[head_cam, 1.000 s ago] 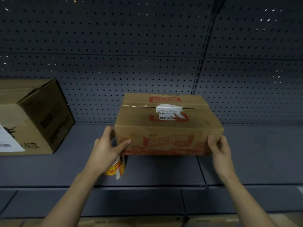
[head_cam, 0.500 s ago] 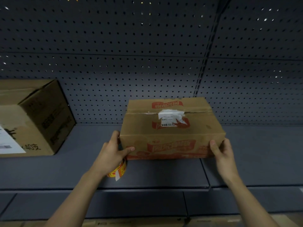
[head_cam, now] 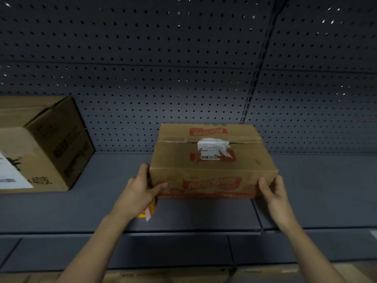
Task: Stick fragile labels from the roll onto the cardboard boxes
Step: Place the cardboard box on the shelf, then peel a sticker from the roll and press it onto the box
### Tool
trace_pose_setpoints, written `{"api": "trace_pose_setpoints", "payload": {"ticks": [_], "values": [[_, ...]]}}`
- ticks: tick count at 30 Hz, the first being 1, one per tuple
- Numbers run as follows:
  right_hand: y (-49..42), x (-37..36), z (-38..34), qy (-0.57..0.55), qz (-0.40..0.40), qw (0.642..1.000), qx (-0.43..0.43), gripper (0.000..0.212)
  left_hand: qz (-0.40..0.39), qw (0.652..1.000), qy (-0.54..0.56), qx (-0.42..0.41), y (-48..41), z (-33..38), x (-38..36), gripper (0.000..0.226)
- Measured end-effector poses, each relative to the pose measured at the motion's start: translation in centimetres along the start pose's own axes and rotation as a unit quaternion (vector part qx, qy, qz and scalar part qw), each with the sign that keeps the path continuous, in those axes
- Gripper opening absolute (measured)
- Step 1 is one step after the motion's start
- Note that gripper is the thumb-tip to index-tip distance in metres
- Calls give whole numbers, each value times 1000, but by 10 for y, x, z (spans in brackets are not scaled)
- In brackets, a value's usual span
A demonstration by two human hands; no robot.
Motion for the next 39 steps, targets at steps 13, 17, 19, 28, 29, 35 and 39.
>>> {"api": "trace_pose_setpoints", "payload": {"ticks": [13, 17, 19, 28, 29, 35, 39], "values": [[8, 2, -8, 62, 1, 998, -26, 40, 36, 998, -37, -30, 6, -5, 9, 37], [21, 2, -22, 103, 51, 993, -6, 45, 40, 998, -37, -26, 15, -8, 16, 46], [34, 3, -34, 114, 115, 987, 19, 45, 64, 997, -40, -19, 24, -11, 24, 45], [94, -43, -76, 213, 142, 951, 172, 20, 71, 989, -110, -74, 66, -22, 37, 17], [97, -55, -74, 222, 99, 954, 175, 19, 52, 987, -129, -79, 67, -26, 35, 25], [107, -122, -47, 261, -161, 946, 108, 21, 24, 977, -185, -100, 70, -37, 27, 43], [112, -154, -41, 273, -236, 925, 120, 19, 31, 974, -177, -137, 66, -35, 25, 29]]}}
Point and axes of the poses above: each hand's wrist, its own y-axis away from the middle knuckle, its own x-axis out of the back of the hand, z = x × y, the point moved 5 cm from there along -y, towards the middle knuckle, and after that the axes turned 1 degree about y, right-handed, at the moved point
